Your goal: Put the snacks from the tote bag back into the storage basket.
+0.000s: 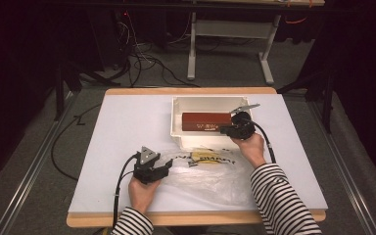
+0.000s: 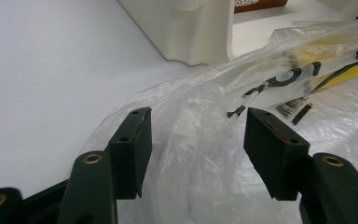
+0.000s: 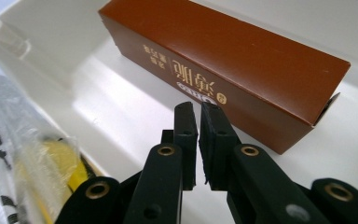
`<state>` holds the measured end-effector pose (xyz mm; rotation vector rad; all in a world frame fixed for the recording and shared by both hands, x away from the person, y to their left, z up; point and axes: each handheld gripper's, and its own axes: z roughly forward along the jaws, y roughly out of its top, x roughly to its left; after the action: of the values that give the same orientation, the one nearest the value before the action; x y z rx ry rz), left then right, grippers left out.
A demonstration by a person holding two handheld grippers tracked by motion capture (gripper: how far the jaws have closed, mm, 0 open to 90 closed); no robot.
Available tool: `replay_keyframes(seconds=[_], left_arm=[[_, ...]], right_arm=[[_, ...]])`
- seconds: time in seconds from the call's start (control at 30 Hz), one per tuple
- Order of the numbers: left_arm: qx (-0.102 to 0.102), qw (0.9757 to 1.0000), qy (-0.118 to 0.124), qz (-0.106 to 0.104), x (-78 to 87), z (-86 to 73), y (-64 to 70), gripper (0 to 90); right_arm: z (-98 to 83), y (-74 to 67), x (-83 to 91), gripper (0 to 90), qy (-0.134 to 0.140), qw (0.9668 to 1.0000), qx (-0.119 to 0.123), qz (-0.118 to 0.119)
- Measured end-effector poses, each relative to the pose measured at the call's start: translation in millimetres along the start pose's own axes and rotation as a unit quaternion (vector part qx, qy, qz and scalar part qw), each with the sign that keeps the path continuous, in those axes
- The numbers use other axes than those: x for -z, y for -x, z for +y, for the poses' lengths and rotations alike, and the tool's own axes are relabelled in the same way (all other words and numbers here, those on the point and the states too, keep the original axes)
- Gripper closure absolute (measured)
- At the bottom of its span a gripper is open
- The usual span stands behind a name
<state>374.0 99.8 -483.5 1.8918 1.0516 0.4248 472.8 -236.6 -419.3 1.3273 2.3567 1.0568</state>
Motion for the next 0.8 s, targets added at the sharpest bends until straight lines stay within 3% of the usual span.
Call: replay_keyframes(seconds=[0.23, 0.43, 0.8], left_arm=[[0.021, 0.9997, 0.016, 0.000, 4.6, -1.5, -4.5, 43.1], [0.015, 0.9999, 0.007, 0.000, 2.2, -0.3, -3.9, 43.9], [0.034, 0.9992, 0.016, -0.012, 9.2, -0.4, -8.0, 44.6]], right_arm=[[-5.9, -6.3, 5.1, 82.7, 0.009, 0.9999, 0.011, 0.006], [-5.6, -8.0, 19.7, 80.0, 0.028, 0.9994, 0.013, 0.011], [-24.8, -5.6, 46.1, 74.4, 0.047, 0.9988, 0.000, 0.015]])
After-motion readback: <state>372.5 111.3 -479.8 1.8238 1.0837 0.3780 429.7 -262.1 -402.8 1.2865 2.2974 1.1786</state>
